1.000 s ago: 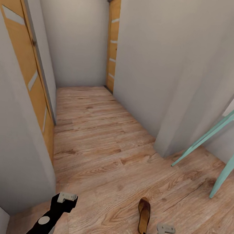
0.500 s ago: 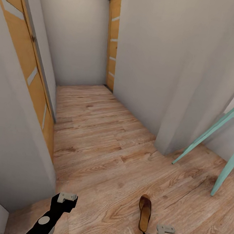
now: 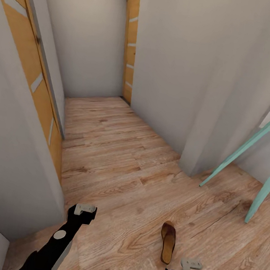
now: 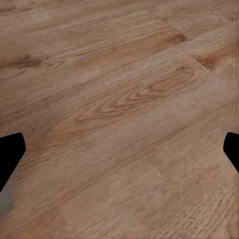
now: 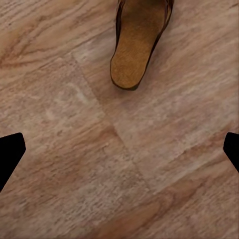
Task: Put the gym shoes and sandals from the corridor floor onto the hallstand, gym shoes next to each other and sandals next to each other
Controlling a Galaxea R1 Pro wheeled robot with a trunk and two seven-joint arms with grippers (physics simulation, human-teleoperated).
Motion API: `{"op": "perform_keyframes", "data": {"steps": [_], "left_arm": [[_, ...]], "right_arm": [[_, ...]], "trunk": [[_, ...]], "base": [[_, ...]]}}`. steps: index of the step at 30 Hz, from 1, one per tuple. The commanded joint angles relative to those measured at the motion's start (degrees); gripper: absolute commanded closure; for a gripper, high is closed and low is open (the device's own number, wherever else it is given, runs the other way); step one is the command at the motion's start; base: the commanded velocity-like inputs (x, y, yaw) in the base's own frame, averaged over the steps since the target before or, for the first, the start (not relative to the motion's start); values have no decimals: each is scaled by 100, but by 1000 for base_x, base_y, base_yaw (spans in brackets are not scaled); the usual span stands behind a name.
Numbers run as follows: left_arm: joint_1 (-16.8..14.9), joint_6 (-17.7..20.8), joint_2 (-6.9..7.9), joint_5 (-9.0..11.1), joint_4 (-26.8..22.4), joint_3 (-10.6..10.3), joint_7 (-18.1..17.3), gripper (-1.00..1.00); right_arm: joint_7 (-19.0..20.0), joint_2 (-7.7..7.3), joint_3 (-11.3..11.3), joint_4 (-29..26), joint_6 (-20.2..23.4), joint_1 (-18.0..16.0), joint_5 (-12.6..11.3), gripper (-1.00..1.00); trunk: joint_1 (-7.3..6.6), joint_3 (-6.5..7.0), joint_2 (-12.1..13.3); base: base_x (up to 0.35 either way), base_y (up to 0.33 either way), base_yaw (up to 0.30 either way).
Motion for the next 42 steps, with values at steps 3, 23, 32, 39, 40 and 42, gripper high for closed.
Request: {"op": "perform_keyframes", "data": {"steps": [3, 23, 32, 39, 40, 42], "left_arm": [[-237, -11, -164, -36, -8, -87, 1, -100], [-651, -25, -317, -30, -17, -205, 18, -100], [-651, -25, -317, -30, -19, -212, 18, -100], [-651, -25, -323, -30, -20, -206, 18, -100], [-651, -25, -324, -30, -20, -206, 18, -100], [-651, -25, -325, -30, -20, -206, 18, -100]], "right_arm": [[5, 3, -5, -8, 27, -3, 0, -100], [11, 4, -508, -367, -876, -5, 1, -100], [10, 5, -504, -369, -1280, -2, 5, -100], [10, 10, -490, -369, -1301, -5, 7, -100], [10, 11, -489, -369, -1301, -4, 7, -100], [10, 13, -496, -359, -1302, -2, 7, -100]], "trunk": [[65, -72, -124], [214, -671, -344], [224, -812, -350], [224, -814, -350], [224, -814, -350], [224, -814, -350]], "base": [[0, 0, 0], [0, 0, 0], [0, 0, 0], [48, 8, 0], [212, 70, 0], [267, 93, 0]]}}
